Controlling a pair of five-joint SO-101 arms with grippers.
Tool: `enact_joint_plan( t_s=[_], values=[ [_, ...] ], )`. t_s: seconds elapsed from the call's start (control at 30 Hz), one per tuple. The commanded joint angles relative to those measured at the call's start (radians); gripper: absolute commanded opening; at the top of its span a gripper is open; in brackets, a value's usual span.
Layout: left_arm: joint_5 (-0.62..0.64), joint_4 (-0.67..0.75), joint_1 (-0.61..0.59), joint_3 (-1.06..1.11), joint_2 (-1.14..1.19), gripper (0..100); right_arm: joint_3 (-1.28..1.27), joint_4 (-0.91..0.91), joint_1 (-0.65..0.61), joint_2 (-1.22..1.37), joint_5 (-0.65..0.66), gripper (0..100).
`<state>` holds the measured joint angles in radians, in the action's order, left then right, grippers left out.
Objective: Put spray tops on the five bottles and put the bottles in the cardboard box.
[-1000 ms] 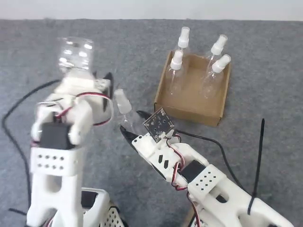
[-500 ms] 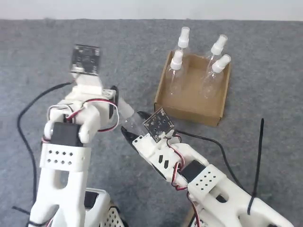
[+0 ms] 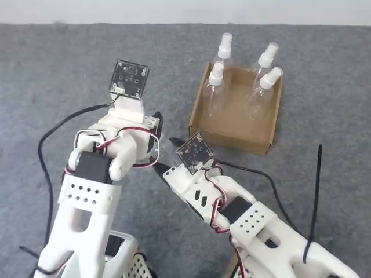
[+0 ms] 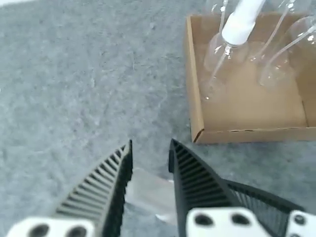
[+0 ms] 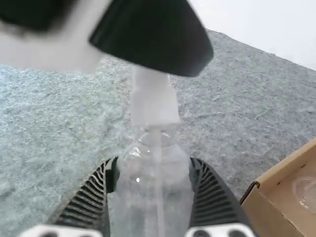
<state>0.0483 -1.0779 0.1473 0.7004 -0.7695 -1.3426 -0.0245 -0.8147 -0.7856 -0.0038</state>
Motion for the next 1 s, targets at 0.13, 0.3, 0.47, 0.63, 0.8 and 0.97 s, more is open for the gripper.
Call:
enact_joint_plan(
  t_s=[0.13, 0.3, 0.47, 0.63, 0.8, 0.97],
  values=[
    [-0.002, -0.153, 0.002, -0.311, -0.021, 11, 0.025, -0.016, 0.013, -0.045, -0.011, 0.6],
    [-0.002, -0.206, -0.15, -0.427, -0.021, 11, 0.031, -0.016, 0.019, -0.048, -0.009, 0.6],
    [-0.002, -0.207, -0.247, -0.39, -0.032, 16, 0.031, -0.016, 0.077, -0.159, -0.008, 0.6],
    [-0.002, -0.178, -0.235, -0.231, -0.176, 16, 0.092, 0.137, 0.16, -0.314, 0.075, 0.6],
    [-0.002, -0.037, -0.121, 0.077, -0.388, 17, 0.284, 0.378, 0.179, -0.343, 0.055, 0.6],
    [-0.002, 0.023, -0.015, 0.292, -0.574, 17, 0.427, 0.463, 0.186, -0.246, 0.061, 0.6]
  ],
)
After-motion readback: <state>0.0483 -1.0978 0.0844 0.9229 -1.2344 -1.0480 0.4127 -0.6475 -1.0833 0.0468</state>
